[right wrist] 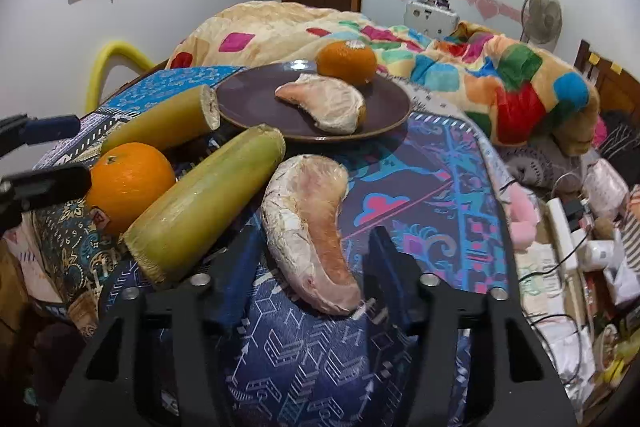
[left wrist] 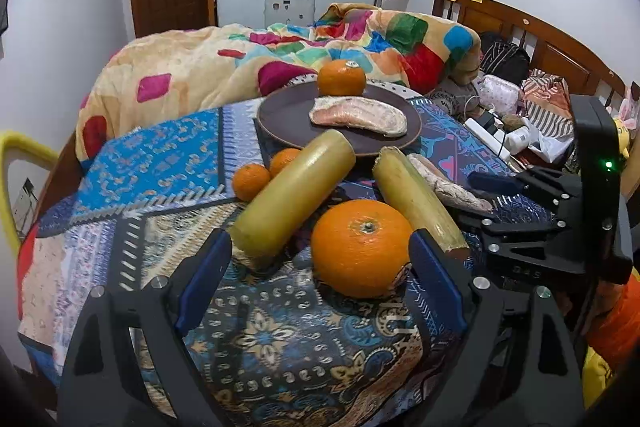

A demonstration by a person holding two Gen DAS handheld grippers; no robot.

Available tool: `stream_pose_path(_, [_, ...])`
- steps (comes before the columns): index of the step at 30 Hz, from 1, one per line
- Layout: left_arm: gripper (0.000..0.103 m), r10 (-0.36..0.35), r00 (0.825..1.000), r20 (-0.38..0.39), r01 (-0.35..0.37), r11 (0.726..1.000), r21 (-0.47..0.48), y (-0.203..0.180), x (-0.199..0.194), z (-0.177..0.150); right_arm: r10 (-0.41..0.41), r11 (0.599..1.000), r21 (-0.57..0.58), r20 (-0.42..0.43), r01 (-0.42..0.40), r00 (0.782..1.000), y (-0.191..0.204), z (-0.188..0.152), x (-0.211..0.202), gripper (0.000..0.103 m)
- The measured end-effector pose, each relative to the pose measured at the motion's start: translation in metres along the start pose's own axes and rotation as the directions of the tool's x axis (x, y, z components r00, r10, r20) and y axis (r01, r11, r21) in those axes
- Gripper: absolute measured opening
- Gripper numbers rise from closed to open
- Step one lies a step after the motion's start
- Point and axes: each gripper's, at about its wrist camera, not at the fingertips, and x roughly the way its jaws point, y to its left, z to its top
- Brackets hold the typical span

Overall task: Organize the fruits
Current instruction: 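Place the pomelo segment on the plate, then grasp another pomelo segment with the right gripper, then grasp a second large orange with the left gripper while the right lifts the pomelo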

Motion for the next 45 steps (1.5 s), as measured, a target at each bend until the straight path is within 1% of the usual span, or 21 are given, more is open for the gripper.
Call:
stream_pose_path(2, [0.091,-0.002,1.000,-0.014,0.002,1.000,-0.008,-0.002,0.007,-0.003,0.020,1.000,0.017,0.007,-0.020,1.000,-0.002,-0.003,-0.001,0.049])
stream_pose_path(4, [0.091,-0.024,1.000,-0.012,0.024,0.999,-0.031,-0.002,0.009,-0.004,0.037,0.999,0.023,0.006,-0.037,0.999,-0.004,-0.006,-0.004,0.039])
stream_pose_path(8, [0.090,-0.036,0.999,-0.024,0.035,0.999,-0.042,-0.004,0.014,-0.005,0.028,1.000,-0.001,-0.008,-0.028,1.000,-0.004,-0.015,-0.016,0.037])
stream_pose_path(10, [0.087,-0.035,0.999,-0.036,0.033,0.999,-0.039,-0.007,0.019,-0.005,0.032,0.999,-0.002,-0.017,-0.032,0.999,-0.007,-0.020,-0.024,0.035])
stream_pose_path(14, [0.079,-0.051,0.998,-0.044,0.049,0.998,-0.045,-0.010,0.026,-0.005,0.051,0.999,0.012,-0.038,-0.051,0.998,-0.013,-0.025,-0.034,0.035])
stream_pose_path(16, [0.074,-0.056,0.997,-0.049,0.053,0.997,-0.047,-0.012,0.030,-0.005,0.060,0.998,0.025,-0.041,-0.059,0.997,-0.014,-0.023,-0.034,0.036])
stream_pose_path(19, [0.070,-0.065,0.996,-0.060,0.062,0.997,-0.050,-0.013,0.035,-0.005,0.072,0.997,0.033,-0.043,-0.070,0.997,-0.013,-0.019,-0.029,0.038])
stream_pose_path(22, [0.068,-0.071,0.995,-0.069,0.068,0.996,-0.053,-0.014,0.040,-0.006,0.069,0.997,0.042,-0.046,-0.067,0.997,-0.013,-0.013,-0.019,0.043])
stream_pose_path(24, [0.065,-0.081,0.994,-0.076,0.077,0.996,-0.053,-0.015,0.042,-0.005,0.060,0.997,0.044,-0.042,-0.058,0.997,-0.012,-0.011,-0.012,0.043])
stream_pose_path(27, [0.065,-0.077,0.994,-0.071,0.073,0.996,-0.052,-0.016,0.043,-0.004,0.043,0.998,0.039,-0.029,-0.042,0.999,-0.011,-0.010,-0.008,0.043])
stream_pose_path(32, [0.064,-0.076,0.994,-0.074,0.072,0.996,-0.055,-0.017,0.041,-0.002,0.037,0.999,0.028,-0.005,-0.037,0.999,-0.011,-0.012,-0.013,0.038])
stream_pose_path(35, [0.064,-0.086,0.996,-0.038,0.082,0.993,-0.080,-0.014,0.031,0.004,0.041,0.999,0.024,0.001,-0.041,0.999,-0.011,-0.010,-0.016,0.036])
stream_pose_path(38, [0.064,-0.083,0.997,0.004,0.083,0.994,-0.076,-0.013,0.019,0.013,0.041,0.999,0.030,0.021,-0.042,0.999,-0.013,-0.008,-0.022,0.031])
stream_pose_path(39, [0.064,-0.082,0.997,0.014,0.083,0.994,-0.073,-0.013,0.015,0.016,0.044,0.998,0.032,0.033,-0.045,0.998,-0.013,-0.006,-0.025,0.025])
stream_pose_path(40, [0.064,-0.081,0.996,0.023,0.082,0.994,-0.069,-0.013,0.012,0.019,0.036,0.999,0.028,0.043,-0.037,0.998,-0.013,-0.004,-0.028,0.023])
stream_pose_path(45, [0.064,-0.060,0.996,0.063,0.064,0.996,-0.056,-0.009,-0.001,0.034,0.021,0.999,0.024,0.076,-0.023,0.997,-0.014,0.005,-0.035,0.021])
